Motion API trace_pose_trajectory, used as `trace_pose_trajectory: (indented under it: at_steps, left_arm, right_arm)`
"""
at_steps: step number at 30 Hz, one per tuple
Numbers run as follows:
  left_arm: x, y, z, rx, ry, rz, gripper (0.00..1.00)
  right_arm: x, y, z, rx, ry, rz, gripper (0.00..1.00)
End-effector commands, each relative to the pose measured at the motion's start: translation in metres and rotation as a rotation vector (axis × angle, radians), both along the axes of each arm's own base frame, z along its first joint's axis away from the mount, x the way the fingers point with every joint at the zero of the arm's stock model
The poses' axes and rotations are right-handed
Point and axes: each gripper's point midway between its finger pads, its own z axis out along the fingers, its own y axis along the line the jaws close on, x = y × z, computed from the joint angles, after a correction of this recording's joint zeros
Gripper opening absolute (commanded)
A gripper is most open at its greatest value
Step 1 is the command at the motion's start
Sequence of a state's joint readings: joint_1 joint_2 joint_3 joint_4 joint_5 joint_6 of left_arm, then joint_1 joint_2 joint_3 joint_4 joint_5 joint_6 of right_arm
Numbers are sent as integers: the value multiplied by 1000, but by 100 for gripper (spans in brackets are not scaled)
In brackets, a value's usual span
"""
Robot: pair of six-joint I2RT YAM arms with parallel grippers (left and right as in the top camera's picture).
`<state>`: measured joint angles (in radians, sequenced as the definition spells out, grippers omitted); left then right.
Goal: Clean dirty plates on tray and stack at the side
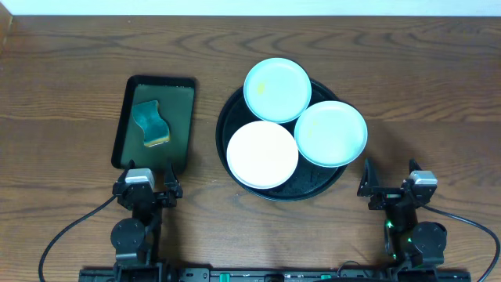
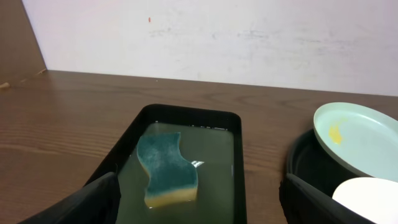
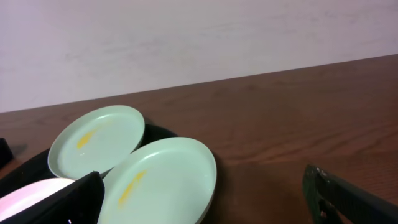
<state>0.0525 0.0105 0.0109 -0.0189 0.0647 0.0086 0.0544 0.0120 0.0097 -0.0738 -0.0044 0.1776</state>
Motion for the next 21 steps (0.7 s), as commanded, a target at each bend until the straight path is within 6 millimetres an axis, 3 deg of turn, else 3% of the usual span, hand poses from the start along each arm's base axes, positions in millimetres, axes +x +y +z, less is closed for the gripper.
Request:
trace_pose_trajectory:
  at_steps: [1,13,15,21]
  left_arm:
    - [-1,-2,-13,12,48,-13,82]
    - [-1,-2,-13,13,47,-13,82]
    - [0,-3,-5,3,15,-22,82]
    - [-15,-81,25,-426,-23,-460,82]
  right_arm:
    - [0,-1,-2,-11,4,-3,99]
    - [0,-1,-2,-11,4,-3,99]
    - [0,-1,-2,-11,4,-3,99]
    - [0,-1,-2,-11,4,-3,99]
